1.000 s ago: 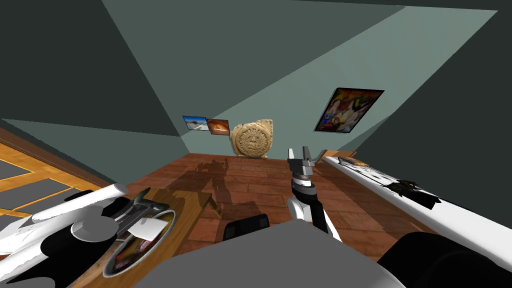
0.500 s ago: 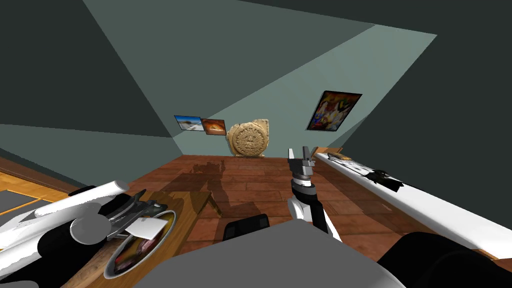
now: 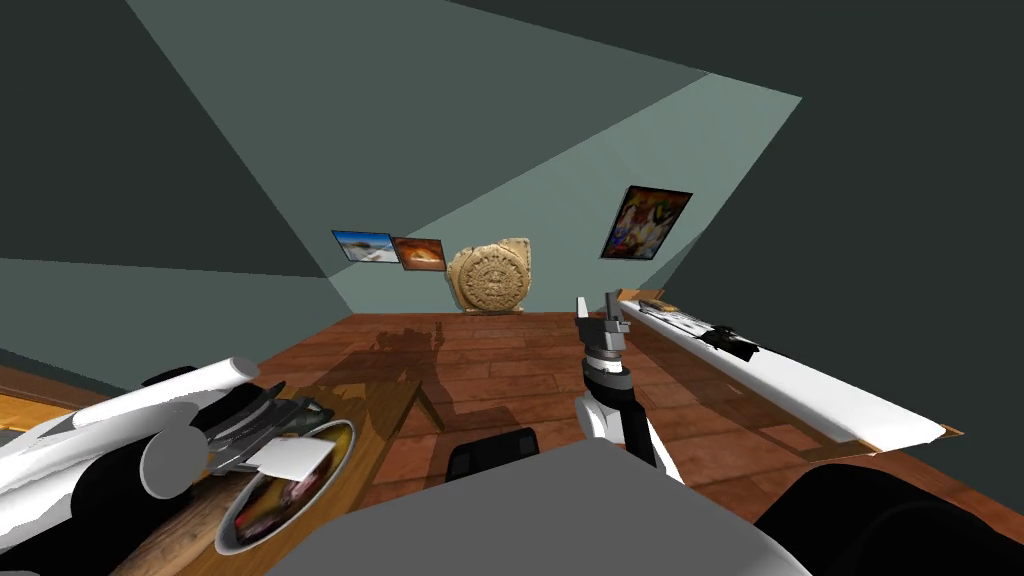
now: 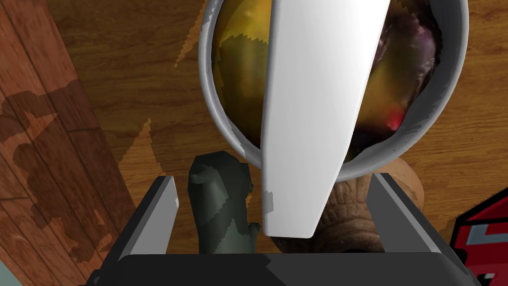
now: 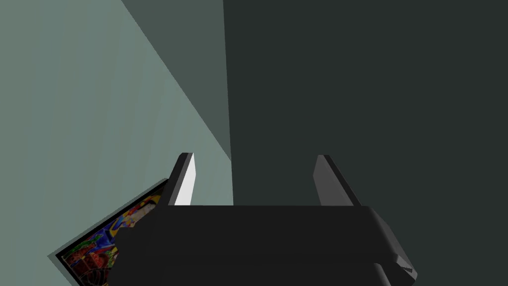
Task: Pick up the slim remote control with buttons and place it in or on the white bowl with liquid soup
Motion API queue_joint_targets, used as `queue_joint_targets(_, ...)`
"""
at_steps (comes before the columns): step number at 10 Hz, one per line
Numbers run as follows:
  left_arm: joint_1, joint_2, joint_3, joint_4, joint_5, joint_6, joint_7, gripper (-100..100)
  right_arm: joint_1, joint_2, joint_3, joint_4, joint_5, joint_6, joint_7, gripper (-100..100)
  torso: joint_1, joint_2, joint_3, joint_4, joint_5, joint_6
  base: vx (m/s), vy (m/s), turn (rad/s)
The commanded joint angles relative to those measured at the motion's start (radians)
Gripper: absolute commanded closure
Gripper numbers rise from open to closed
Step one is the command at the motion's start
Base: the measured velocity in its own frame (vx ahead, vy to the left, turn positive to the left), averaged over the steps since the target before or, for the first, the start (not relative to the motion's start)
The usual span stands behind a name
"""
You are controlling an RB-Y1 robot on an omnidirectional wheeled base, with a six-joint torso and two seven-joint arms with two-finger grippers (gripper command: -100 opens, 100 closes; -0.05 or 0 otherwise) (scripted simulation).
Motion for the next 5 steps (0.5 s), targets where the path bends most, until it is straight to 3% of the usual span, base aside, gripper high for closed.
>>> queue_joint_targets(1,-0.012,0.039,-0.05,0.049,0.05,-0.015,0.05,-100,0.0,0.0,0.0,0.0,0.0,0.0,0.0,0,0.0,0.0,0.0,0.0,0.0,0.0,-0.105,0.034,-0.298)
queue_joint_targets(3,-0.012,0.039,-0.108,0.049,0.1,-0.015,0.055,-100,0.0,0.0,0.0,0.0,0.0,0.0,0.0,0,0.001,0.002,0.001,0.0,0.0,0.0,-0.078,0.032,-0.066)
queue_joint_targets(4,-0.02,0.075,-0.139,0.091,0.135,-0.026,0.103,-100,0.0,0.0,0.0,0.0,0.0,0.0,0.0,0,0.0,-0.001,0.0,0.0,0.0,0.0,-0.109,0.0,-0.281)
queue_joint_targets(5,-0.02,0.075,-0.168,0.091,0.165,-0.026,0.109,-100,0.0,0.0,0.0,0.0,0.0,0.0,0.0,0,-0.001,0.002,0.001,0.0,0.0,0.002,-0.125,0.02,-0.165)
